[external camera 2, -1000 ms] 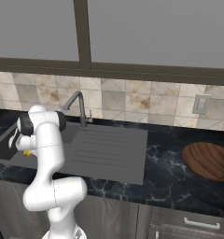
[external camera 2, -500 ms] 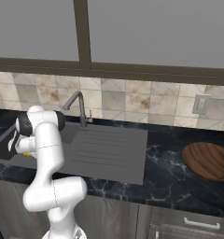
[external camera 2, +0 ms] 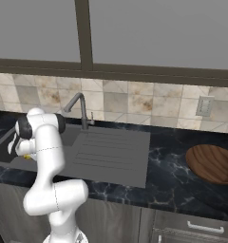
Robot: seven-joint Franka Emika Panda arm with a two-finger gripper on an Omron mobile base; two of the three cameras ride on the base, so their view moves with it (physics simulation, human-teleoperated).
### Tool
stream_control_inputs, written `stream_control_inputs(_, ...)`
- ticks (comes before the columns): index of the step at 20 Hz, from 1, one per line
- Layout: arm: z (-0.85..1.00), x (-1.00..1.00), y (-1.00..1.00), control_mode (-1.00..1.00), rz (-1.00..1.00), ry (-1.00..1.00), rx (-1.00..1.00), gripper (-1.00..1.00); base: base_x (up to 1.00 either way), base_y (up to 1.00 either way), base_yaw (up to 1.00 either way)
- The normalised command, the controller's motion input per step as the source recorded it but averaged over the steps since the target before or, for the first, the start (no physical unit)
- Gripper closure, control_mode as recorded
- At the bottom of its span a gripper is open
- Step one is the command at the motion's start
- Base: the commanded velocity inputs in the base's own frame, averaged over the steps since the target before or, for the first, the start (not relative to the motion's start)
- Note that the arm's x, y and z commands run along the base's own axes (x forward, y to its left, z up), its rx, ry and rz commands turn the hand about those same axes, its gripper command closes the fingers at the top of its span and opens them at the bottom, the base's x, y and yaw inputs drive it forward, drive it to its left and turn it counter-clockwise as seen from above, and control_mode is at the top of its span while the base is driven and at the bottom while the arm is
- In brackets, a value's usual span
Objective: Remove the lemon and bell pepper from the sink. Then move the bowl and cup from the counter to the sink for washing.
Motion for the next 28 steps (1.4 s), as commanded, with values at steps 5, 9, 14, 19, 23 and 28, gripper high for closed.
stream_control_inputs(5,-0.07,-0.07,0.00,-1.00,0.00,-0.04,0.00,1.00,0.00,0.00,0.00)
stream_control_inputs(9,0.07,-0.22,-0.07,-1.00,0.00,-0.04,0.00,1.00,0.00,0.00,0.00)
stream_control_inputs(14,0.32,-0.25,-0.09,-1.00,0.00,-0.01,0.00,1.00,0.00,0.00,0.00)
stream_control_inputs(19,0.45,-0.24,-0.10,-1.00,0.00,0.00,0.00,1.00,0.00,0.00,0.00)
stream_control_inputs(23,0.53,-0.23,-0.11,-1.00,0.00,0.00,0.00,1.00,0.00,0.00,0.00)
stream_control_inputs(28,0.54,-0.25,-0.16,-1.00,0.00,0.00,-0.03,1.00,0.00,0.00,0.00)
